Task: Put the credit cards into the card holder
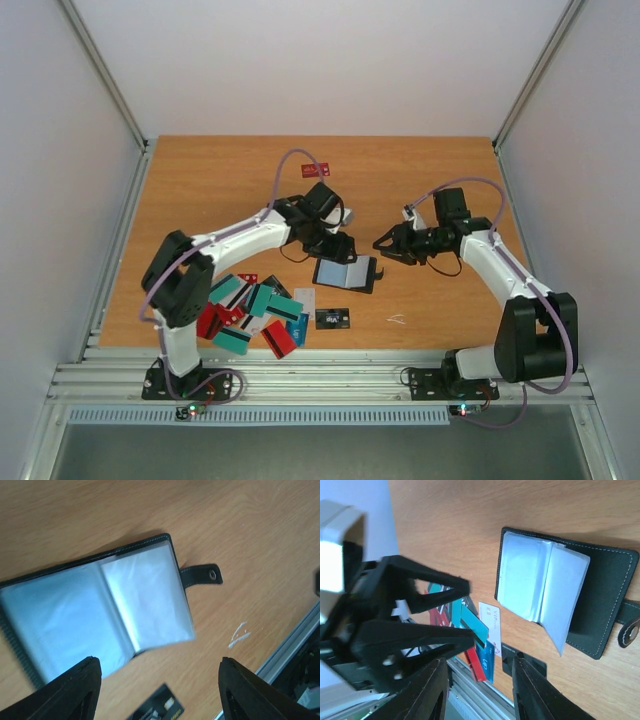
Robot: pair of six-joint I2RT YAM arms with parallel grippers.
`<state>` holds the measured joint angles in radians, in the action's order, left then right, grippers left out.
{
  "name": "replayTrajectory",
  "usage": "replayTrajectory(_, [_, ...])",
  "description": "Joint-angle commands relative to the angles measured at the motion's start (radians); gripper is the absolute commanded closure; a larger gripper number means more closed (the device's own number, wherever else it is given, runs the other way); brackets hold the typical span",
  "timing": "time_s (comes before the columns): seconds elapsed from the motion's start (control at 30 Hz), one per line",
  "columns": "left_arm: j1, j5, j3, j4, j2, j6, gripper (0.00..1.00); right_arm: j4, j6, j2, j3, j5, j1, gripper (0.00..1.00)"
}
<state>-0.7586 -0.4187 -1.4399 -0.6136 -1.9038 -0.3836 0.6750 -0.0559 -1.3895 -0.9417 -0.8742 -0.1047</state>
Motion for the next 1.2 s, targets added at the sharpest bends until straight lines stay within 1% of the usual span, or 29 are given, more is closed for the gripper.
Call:
replayTrajectory(0.0, [0.003,0.131,0.043,-0.160,0.165,0.048,0.34,-0.083,0.071,0.054,0.051,-0.049,-0.001,0.63])
replayTrajectory(0.13, [0.005,0.169,0.130,-0.267,0.265,0.046,0.34,-0.075,0.108,0.085,0.073,-0.065,-0.020,0.62])
replayTrajectory(0.33, [0.006,0.201,0.282,-0.372,0.414,-0.016,0.35,-0.004,0.130,0.167,0.077,-0.039,-0.087,0.59])
replayTrajectory(0.43, [0.007,0.221,0.336,-0.400,0.454,-0.057,0.35,0.013,0.147,0.203,0.085,-0.028,-0.117,0.59])
replayTrajectory(0.53, [0.006,0.244,0.398,-0.400,0.485,-0.100,0.37,0.031,0.154,0.206,0.087,-0.031,-0.168,0.59])
replayTrajectory(0.6, [0.006,0.235,0.429,-0.398,0.500,-0.121,0.38,0.050,0.170,0.209,0.086,-0.019,-0.213,0.59])
replayTrajectory(0.67, [0.007,0.218,0.450,-0.404,0.509,-0.144,0.38,0.058,0.212,0.235,0.087,0.001,-0.268,0.58])
replayTrajectory(0.83, [0.005,0.206,0.429,-0.495,0.534,-0.195,0.38,0.037,0.370,0.338,0.118,0.074,-0.386,0.55])
replayTrajectory(0.93, [0.000,0.199,0.436,-0.515,0.542,-0.214,0.39,0.015,0.440,0.397,0.146,0.118,-0.450,0.53])
replayTrajectory(1.07, [-0.007,0.206,0.487,-0.489,0.542,-0.217,0.41,-0.023,0.525,0.456,0.206,0.205,-0.569,0.52])
replayTrajectory(1.17, [-0.007,0.196,0.533,-0.435,0.547,-0.216,0.42,-0.122,0.664,0.513,0.293,0.312,-0.704,0.51])
